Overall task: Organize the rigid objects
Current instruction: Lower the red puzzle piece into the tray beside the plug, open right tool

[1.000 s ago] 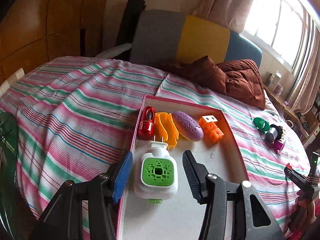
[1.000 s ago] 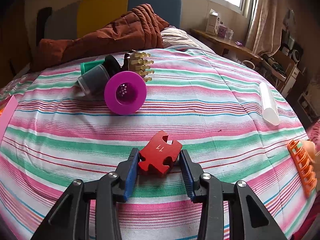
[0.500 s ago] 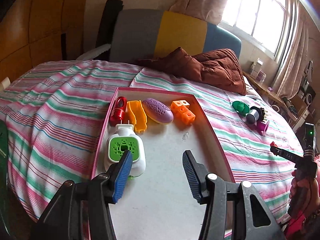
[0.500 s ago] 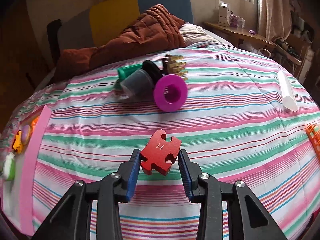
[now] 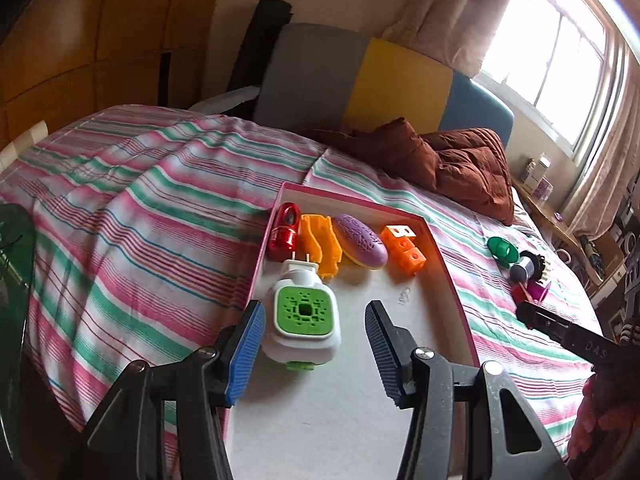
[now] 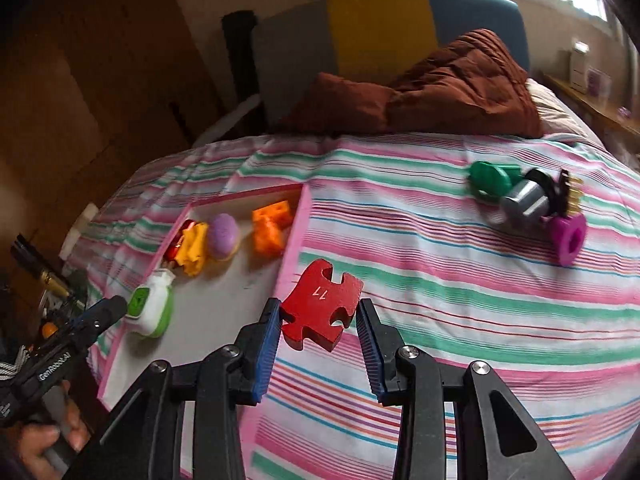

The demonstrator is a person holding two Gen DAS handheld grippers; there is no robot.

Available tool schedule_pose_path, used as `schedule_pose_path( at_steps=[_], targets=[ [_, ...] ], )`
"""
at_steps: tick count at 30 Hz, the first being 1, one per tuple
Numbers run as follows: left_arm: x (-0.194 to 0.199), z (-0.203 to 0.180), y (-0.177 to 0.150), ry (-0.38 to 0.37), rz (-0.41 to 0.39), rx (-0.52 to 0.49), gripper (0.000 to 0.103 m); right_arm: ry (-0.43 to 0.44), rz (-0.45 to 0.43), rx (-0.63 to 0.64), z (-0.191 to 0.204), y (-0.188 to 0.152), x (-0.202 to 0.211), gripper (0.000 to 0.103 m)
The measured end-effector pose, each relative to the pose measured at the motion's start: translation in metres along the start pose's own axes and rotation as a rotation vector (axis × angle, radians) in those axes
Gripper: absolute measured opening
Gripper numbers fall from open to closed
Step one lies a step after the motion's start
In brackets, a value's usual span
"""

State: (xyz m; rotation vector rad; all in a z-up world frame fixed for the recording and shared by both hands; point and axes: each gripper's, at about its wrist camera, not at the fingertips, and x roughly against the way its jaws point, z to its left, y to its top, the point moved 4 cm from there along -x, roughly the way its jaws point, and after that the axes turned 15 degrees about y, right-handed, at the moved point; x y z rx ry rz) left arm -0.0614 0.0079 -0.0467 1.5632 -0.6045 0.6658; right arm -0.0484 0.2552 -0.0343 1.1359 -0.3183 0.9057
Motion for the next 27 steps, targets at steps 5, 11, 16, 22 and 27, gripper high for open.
schedule_pose_path(
  at_steps=[5,11,16,22,27],
  targets=[
    [-0.002,0.003,0.0,0.042,0.008,-0.013,0.053,0.045,0.101,0.093,0.049,-0.001,-0.047,0.038],
    [-0.002,0.011,0.0,0.051,0.021,0.013,0.053,0.077,0.185,0.08,0.068,0.002,-0.091,0.038],
    [-0.001,0.015,0.001,0.056,0.013,0.031,0.053,0.085,0.201,0.053,0.067,0.005,-0.11,0.039],
    [-0.002,0.014,0.0,0.055,0.019,0.029,0.053,0.083,0.204,0.064,0.07,0.009,-0.12,0.039],
    [0.0,0.013,0.001,0.052,0.013,0.034,0.053,0.096,0.213,0.059,0.072,0.009,-0.122,0.042]
  ],
)
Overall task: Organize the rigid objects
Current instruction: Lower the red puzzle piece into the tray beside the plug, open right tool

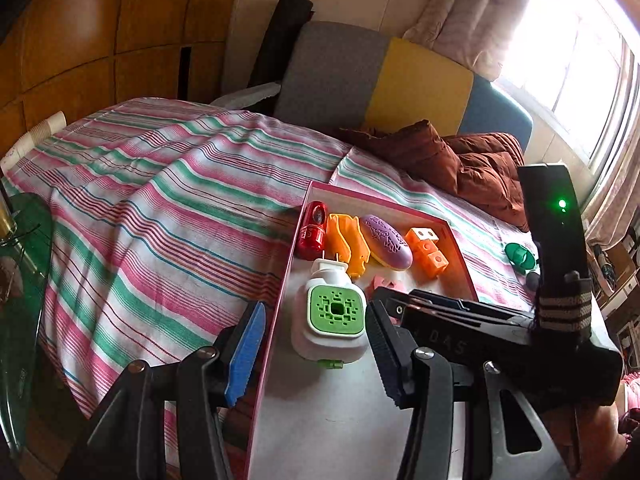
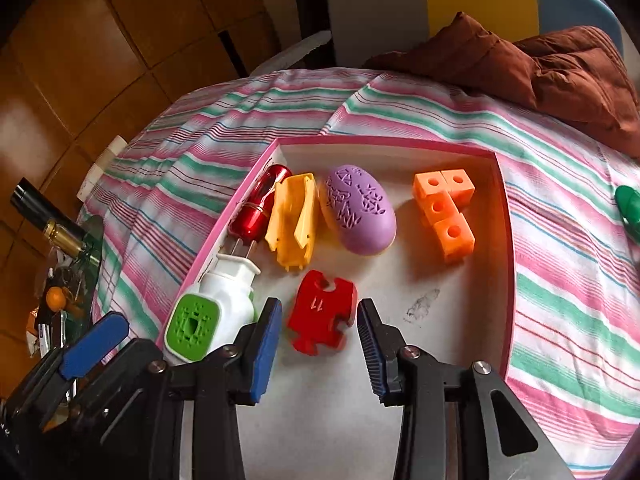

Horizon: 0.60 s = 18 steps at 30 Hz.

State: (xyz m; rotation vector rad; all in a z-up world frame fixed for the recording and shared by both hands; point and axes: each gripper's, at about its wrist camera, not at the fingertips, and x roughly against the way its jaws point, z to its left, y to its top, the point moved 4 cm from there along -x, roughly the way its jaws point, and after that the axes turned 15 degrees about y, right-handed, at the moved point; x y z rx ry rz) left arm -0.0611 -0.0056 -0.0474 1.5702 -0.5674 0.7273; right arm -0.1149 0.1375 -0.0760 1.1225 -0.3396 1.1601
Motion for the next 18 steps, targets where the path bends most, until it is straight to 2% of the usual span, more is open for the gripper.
schedule_pose_path(
  at_steps=[8,13,18],
  targets=[
    [0.001,-0.002,0.0,-0.02,0.0,0.009,0.053,-0.018,-0.09,0.029,0.005,-0.009,0.037,0.045],
    [0.005,-0.009,-0.002,-0.106,0.004,0.001,0.053,-0.046,-0.152,-0.001,-0.006,-0.014,0.064,0.047],
    [0.013,-0.024,-0.004,-0.13,-0.02,-0.049,0.053,-0.093,-0.18,-0.038,-0.027,-0.02,0.086,0.048]
  ],
)
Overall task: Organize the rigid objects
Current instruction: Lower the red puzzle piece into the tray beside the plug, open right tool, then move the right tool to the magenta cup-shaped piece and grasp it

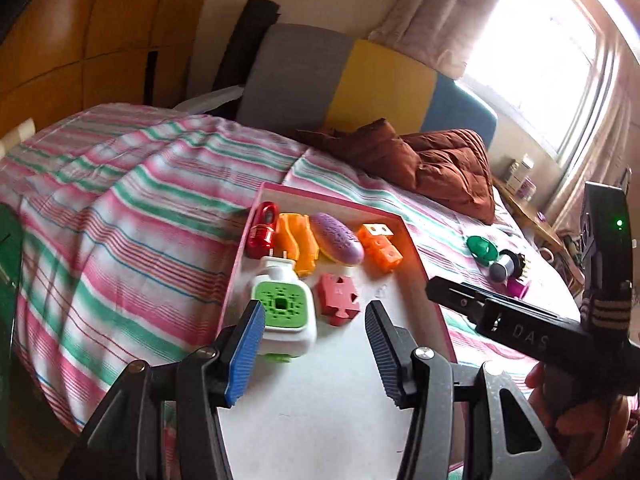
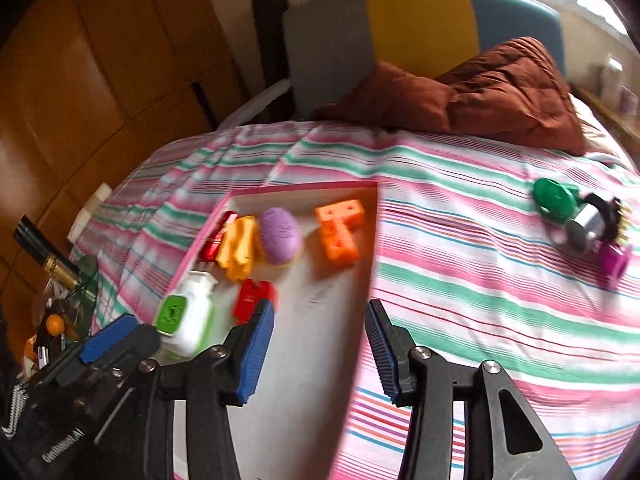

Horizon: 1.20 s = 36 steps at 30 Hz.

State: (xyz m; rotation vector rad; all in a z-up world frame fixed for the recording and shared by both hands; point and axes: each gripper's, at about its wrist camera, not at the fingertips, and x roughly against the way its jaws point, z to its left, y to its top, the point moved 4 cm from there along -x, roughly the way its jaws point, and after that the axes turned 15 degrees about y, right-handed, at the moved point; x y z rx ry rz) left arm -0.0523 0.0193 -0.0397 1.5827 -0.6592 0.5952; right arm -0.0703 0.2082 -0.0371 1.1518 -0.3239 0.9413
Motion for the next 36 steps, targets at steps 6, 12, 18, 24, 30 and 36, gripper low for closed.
schedule_pose_path(
  at_steps=[6,12,18,24,30,36],
  targets=[
    [0.002,-0.01,-0.003,-0.021,0.005,-0.023,0.053,-0.101,-0.01,-0.051,-0.046,-0.014,0.022,0.048],
    [0.001,-0.02,-0.008,-0.062,0.064,-0.013,0.053,-0.25,-0.026,-0.148,-0.118,-0.025,0.05,0.048],
    [0.009,-0.039,-0.008,-0.091,0.085,-0.047,0.053,-0.37,-0.113,-0.302,-0.202,-0.004,0.093,0.05],
    [0.02,-0.06,-0.009,-0.109,0.078,-0.092,0.053,-0.44,-0.195,-0.405,-0.258,0.039,0.114,0.056],
    [0.028,-0.072,-0.012,-0.097,0.071,-0.139,0.053,-0.494,-0.15,-0.427,-0.289,0.053,0.104,0.056],
    [0.029,-0.082,-0.012,-0.095,0.068,-0.16,0.053,-0.455,-0.183,-0.489,-0.303,0.027,0.13,0.056]
  ],
)
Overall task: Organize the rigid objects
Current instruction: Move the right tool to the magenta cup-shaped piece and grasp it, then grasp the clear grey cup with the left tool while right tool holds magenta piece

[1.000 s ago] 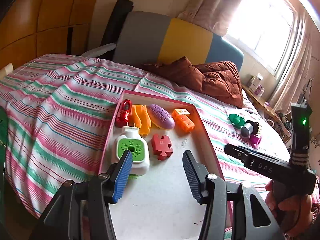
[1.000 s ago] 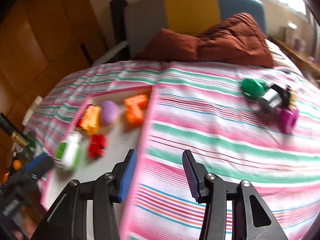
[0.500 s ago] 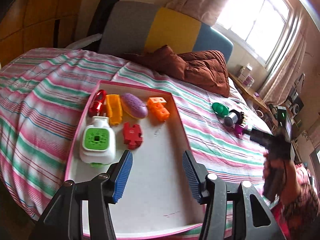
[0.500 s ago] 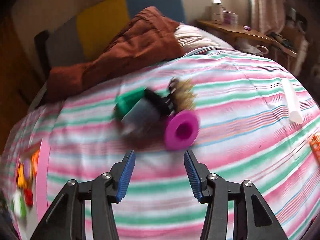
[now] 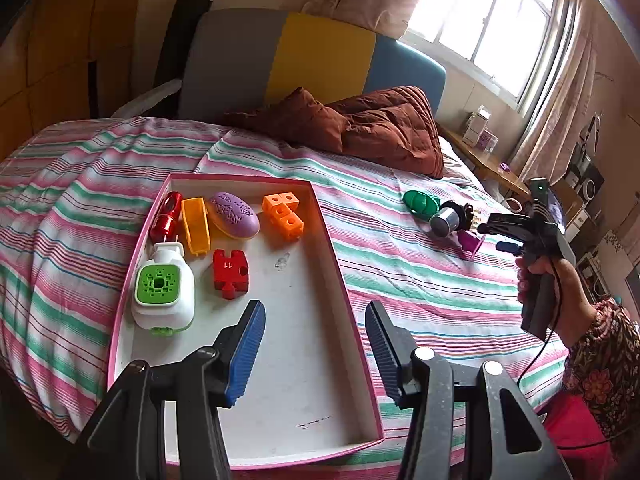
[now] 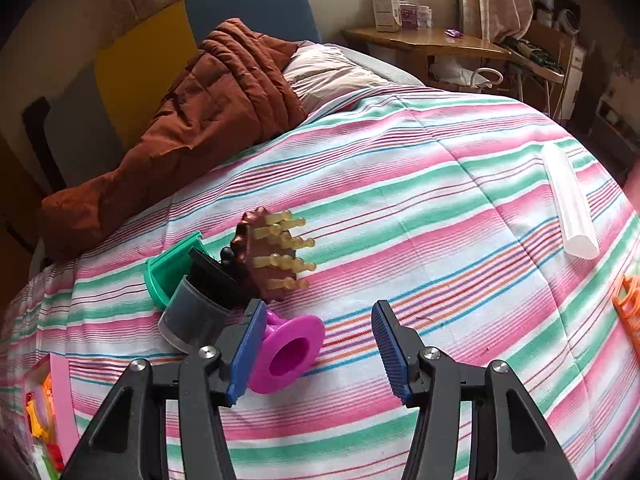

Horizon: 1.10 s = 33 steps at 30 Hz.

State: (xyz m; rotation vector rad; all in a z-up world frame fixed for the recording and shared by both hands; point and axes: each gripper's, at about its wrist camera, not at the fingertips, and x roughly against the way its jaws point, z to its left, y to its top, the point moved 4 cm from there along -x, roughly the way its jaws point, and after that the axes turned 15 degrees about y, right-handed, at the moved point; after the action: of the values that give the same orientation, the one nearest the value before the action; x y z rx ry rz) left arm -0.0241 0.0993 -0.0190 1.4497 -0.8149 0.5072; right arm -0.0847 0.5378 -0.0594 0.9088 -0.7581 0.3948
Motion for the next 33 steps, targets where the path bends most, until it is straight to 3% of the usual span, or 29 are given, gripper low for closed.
schedule_pose_path(
  at_steps=[8,11,18,22,23,25,26,29,33],
  targets=[
    [-0.001,-0.024,-0.002,-0.027,0.003,-0.054,0.053,0.014,0.029,-0.042,-0.044,-0.035,0.029,0.056],
    [0.001,-0.031,-0.002,-0.032,0.002,-0.073,0.053,0.051,-0.014,-0.055,-0.054,-0.042,0.041,0.056],
    [0.0,-0.042,-0.003,-0.038,0.018,-0.086,0.053,0.124,-0.056,0.114,-0.024,-0.055,0.037,0.061],
    [0.003,-0.05,-0.001,-0.037,0.012,-0.111,0.053,0.091,-0.06,0.204,-0.007,-0.056,0.018,0.061],
    [0.005,-0.052,0.0,-0.036,0.007,-0.118,0.053,0.076,-0.055,0.226,-0.005,-0.056,0.013,0.057],
    [0.006,-0.057,0.003,-0.041,-0.001,-0.129,0.053,0.085,-0.021,0.23,-0.006,-0.056,0.005,0.036],
    [0.006,-0.06,0.005,-0.044,-0.004,-0.134,0.053,0.087,-0.011,0.218,-0.008,-0.055,0.002,0.033],
    [0.007,-0.075,0.012,-0.059,-0.008,-0.15,0.053,0.081,-0.035,0.188,-0.015,-0.056,0.006,0.032],
    [0.004,-0.107,0.026,-0.094,-0.026,-0.183,0.053,0.008,-0.083,0.129,-0.029,-0.061,0.017,0.032]
  ],
)
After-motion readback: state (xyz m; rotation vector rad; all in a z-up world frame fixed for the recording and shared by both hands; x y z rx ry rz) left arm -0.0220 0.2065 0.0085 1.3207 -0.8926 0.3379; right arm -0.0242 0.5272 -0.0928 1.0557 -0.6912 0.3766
